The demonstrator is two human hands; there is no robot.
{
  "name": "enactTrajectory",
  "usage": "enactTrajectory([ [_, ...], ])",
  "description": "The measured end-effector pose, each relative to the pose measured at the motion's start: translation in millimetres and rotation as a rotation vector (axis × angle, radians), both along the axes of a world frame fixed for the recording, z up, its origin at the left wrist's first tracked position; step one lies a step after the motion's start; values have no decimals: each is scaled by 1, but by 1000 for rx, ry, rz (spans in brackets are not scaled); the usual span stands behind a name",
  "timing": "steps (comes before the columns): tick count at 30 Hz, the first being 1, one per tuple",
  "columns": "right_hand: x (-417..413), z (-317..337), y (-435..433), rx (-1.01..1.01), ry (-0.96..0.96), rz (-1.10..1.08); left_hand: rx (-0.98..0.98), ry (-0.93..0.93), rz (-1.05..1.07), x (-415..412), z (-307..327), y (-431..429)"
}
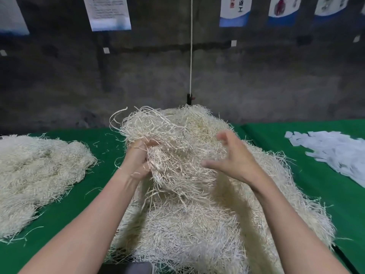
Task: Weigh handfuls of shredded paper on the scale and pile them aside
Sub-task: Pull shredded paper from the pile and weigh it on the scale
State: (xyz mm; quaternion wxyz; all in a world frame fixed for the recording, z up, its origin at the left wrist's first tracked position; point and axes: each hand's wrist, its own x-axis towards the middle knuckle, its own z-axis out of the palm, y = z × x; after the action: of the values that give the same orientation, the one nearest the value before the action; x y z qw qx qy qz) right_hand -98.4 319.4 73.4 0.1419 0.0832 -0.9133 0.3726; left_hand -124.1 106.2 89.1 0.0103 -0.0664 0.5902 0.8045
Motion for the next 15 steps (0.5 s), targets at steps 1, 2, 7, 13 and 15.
enactTrajectory([
  [1,-5,-1,-10,-119,-29,106,9,17,-21,1,1,1],
  [2,-9,-8,-23,-177,-96,208,28,19,-21,3,3,3],
  [7,-26,-80,-53,-25,-301,142,176,98,-156,9,19,-8],
  [13,-42,-67,-15,9,-158,-52,-1101,32,-683,-2,-23,-29],
  [15,-40,-56,-20,13,-68,-47,-1434,0,-873,-5,-44,-9],
])
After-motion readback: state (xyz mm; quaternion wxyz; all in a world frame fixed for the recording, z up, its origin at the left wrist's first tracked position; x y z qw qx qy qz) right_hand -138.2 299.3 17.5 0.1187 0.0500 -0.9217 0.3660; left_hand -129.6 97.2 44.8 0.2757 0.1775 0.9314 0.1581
